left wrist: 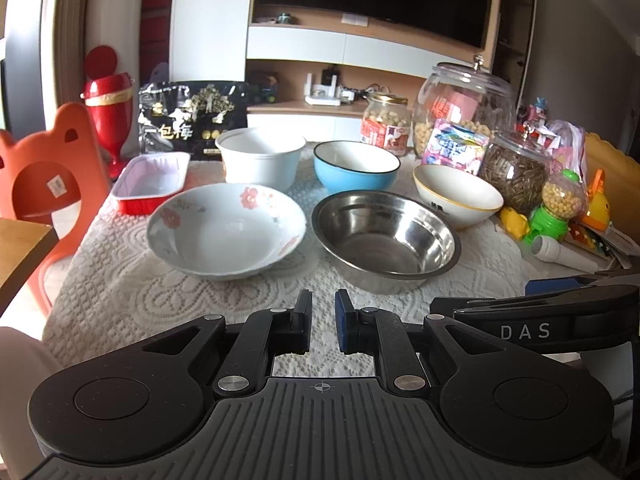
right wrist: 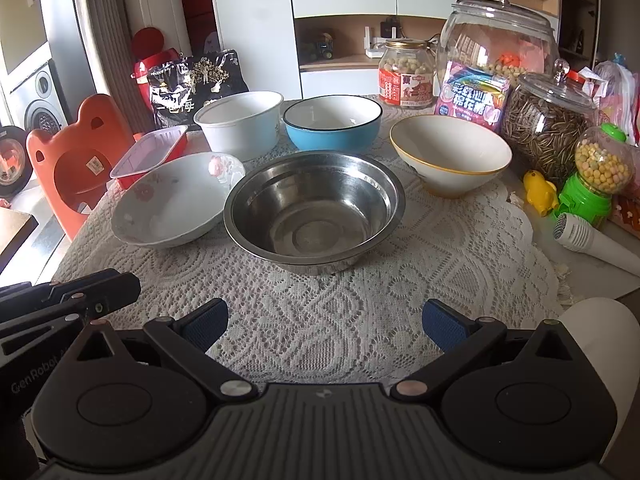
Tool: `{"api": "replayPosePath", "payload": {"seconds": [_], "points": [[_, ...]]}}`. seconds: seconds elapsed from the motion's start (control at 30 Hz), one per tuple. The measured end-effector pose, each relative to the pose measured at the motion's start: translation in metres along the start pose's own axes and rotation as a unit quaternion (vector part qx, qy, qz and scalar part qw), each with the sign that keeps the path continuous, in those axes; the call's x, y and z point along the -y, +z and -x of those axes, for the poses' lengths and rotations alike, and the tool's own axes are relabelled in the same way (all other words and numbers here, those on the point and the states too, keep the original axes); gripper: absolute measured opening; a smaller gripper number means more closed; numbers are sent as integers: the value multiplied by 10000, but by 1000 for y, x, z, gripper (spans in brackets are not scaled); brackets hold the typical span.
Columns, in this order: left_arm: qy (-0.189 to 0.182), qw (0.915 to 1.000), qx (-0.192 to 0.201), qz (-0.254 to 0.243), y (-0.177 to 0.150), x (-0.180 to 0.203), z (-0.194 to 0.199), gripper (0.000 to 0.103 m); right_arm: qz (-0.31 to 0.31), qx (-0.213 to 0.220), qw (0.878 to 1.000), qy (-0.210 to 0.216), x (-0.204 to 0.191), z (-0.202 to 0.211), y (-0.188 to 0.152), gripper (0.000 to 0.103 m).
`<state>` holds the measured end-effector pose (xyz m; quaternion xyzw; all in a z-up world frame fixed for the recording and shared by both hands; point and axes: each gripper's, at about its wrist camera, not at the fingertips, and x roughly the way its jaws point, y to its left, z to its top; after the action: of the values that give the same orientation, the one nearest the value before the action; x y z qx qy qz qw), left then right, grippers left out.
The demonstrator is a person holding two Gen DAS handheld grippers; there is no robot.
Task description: Organize plates and bowls
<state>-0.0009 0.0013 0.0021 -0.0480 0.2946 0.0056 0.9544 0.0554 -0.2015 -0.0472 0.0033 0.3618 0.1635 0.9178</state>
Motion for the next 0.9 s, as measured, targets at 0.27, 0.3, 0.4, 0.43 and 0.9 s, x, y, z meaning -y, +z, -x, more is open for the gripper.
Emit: {"api": "replayPosePath", "payload": {"seconds": [0.27,0.3,0.4,0.43,0.9], "points": [[14,10000,-20,20,-1,0,-1,15,-6,0,10000,9,0,1,0,103],[20,10000,-28,25,-1,-1,-1,15,-6,-1,10000,8,0,1,0,103],[31,10000,-53,31,-2,-1,-2,15,-12,-8,10000,10,0,1,0,103],[31,10000,-61,33,-2,-1,-2,15,-14,-12,10000,11,0,1,-1,103],[73,9999,-145,18,-4,-1,-4,15,-44,-43,10000,20,2,0,-2,103]]}}
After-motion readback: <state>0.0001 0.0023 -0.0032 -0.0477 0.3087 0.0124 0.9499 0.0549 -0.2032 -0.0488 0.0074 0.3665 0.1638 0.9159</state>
